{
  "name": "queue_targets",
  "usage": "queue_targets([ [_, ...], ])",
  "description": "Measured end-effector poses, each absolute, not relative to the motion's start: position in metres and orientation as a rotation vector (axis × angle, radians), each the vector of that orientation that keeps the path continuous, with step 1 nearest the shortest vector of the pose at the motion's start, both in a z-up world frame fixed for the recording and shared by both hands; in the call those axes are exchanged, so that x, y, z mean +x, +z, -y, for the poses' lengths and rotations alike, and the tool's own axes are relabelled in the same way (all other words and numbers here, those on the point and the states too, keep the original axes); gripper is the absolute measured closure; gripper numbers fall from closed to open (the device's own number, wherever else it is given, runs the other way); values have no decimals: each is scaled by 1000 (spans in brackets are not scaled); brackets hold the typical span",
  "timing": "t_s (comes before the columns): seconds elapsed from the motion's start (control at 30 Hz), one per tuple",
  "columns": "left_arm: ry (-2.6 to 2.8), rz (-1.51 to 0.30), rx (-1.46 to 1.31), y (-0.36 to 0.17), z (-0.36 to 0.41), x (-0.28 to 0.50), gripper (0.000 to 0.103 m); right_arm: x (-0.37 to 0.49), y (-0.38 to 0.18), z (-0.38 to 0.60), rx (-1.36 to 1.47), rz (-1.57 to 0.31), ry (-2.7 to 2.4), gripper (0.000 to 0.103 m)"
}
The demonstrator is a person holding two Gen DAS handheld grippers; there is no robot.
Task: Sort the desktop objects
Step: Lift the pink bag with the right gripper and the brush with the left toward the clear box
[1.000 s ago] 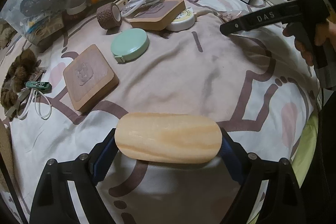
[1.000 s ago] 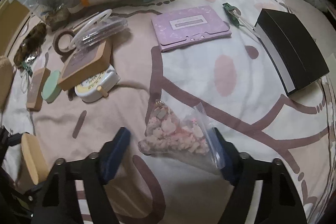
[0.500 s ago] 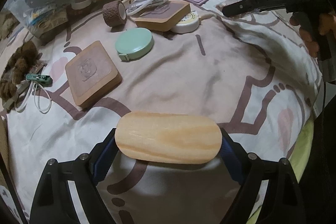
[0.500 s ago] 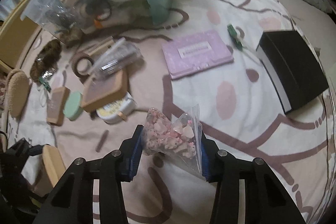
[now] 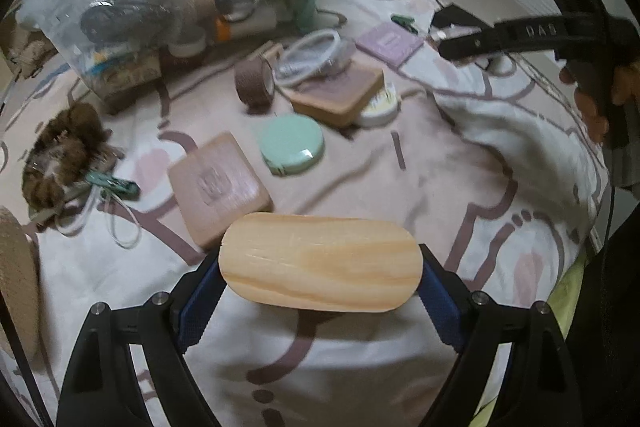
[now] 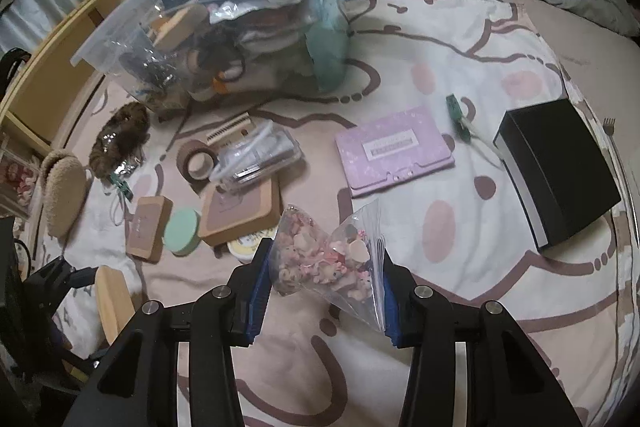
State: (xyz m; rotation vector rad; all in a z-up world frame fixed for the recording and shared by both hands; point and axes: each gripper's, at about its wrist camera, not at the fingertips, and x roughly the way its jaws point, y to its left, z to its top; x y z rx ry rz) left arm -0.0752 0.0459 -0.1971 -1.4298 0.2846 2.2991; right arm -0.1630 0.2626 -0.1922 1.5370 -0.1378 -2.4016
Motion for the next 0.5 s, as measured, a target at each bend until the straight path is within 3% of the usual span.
queue_targets([
  [0.5,2463,-208,-1273,-138,-24,-99,13,-163,-134,-235,1348,187,-2405,56],
])
